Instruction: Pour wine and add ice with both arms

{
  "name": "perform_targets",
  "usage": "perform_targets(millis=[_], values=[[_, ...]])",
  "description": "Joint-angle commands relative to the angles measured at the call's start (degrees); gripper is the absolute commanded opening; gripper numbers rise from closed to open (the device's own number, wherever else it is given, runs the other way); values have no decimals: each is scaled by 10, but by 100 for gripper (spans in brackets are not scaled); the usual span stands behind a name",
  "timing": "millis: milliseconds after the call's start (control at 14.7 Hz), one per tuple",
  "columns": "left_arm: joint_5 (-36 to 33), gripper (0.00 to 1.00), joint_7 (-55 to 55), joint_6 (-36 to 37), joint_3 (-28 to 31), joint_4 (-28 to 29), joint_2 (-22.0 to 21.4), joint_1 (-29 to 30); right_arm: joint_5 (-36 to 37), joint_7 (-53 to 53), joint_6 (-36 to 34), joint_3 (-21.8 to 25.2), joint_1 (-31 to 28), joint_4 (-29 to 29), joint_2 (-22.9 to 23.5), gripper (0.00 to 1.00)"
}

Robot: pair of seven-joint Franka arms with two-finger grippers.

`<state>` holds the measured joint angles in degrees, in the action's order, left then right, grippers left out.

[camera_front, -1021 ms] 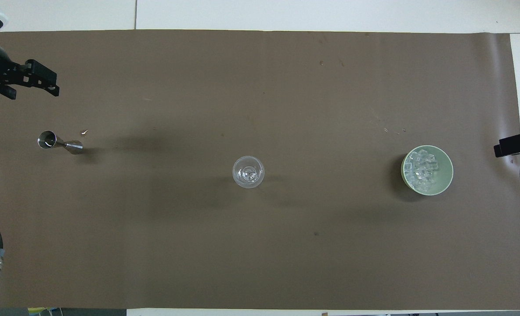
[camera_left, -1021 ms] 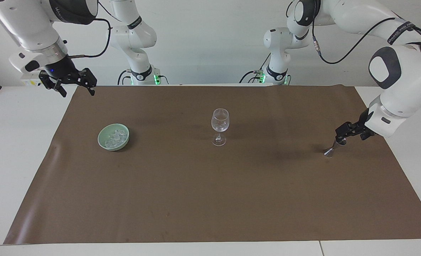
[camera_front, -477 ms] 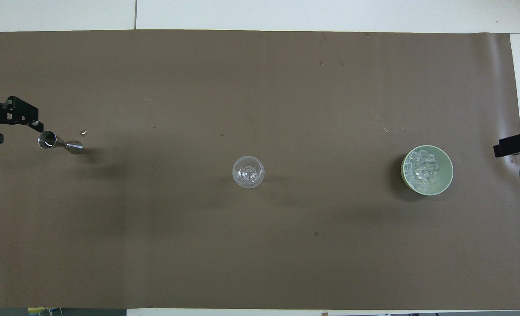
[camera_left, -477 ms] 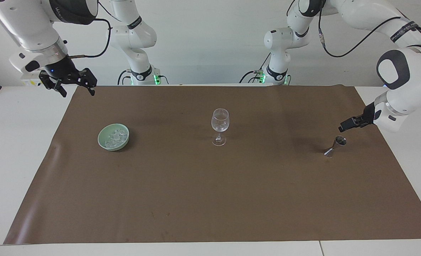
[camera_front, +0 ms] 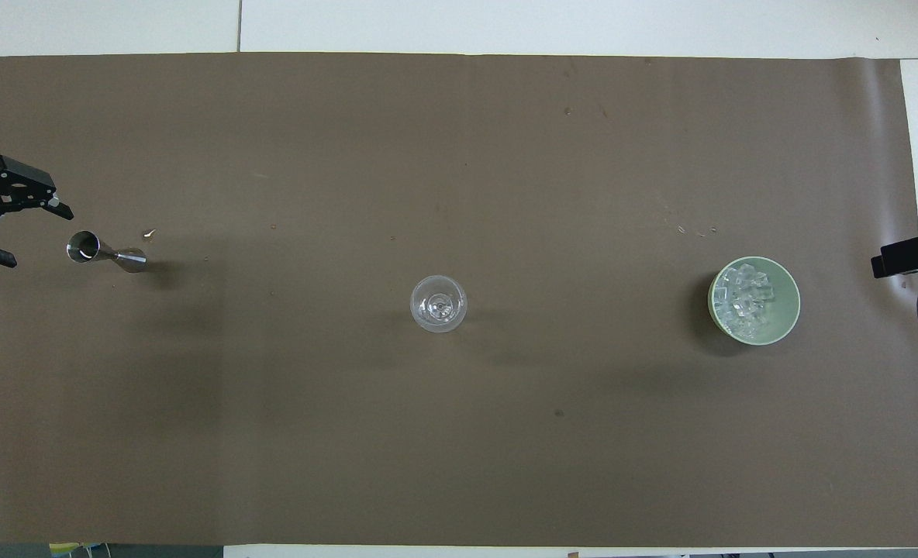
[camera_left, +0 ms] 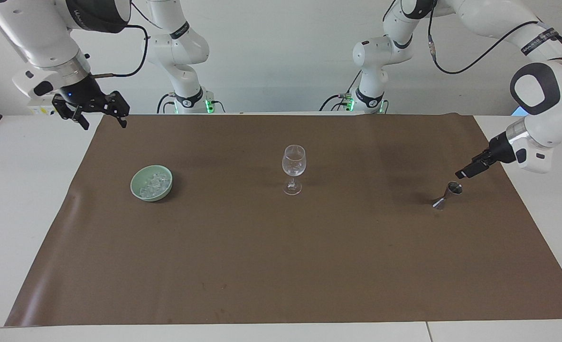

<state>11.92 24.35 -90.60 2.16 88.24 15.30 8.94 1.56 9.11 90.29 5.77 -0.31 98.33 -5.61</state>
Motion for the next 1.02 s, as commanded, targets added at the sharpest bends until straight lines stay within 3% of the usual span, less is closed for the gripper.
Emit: perform_targets(millis=[0, 272, 613, 749, 953], values=[[69, 100, 43, -18, 6, 10, 14, 50, 2, 7, 5, -2, -2, 12, -9, 100], [154, 100, 176, -33, 20, -8, 49, 78, 1, 7, 5, -2, -2, 11, -9, 100], [273, 100, 289, -5, 100, -73, 135, 85, 2, 7, 4, -2, -1, 12, -9, 100], [293, 99, 308, -19, 108, -18, 132, 102, 2, 7, 4, -2, -1, 12, -10, 100], [325, 100, 305, -78, 107, 103, 82, 110, 1, 6, 4, -2, -1, 13, -10, 100]])
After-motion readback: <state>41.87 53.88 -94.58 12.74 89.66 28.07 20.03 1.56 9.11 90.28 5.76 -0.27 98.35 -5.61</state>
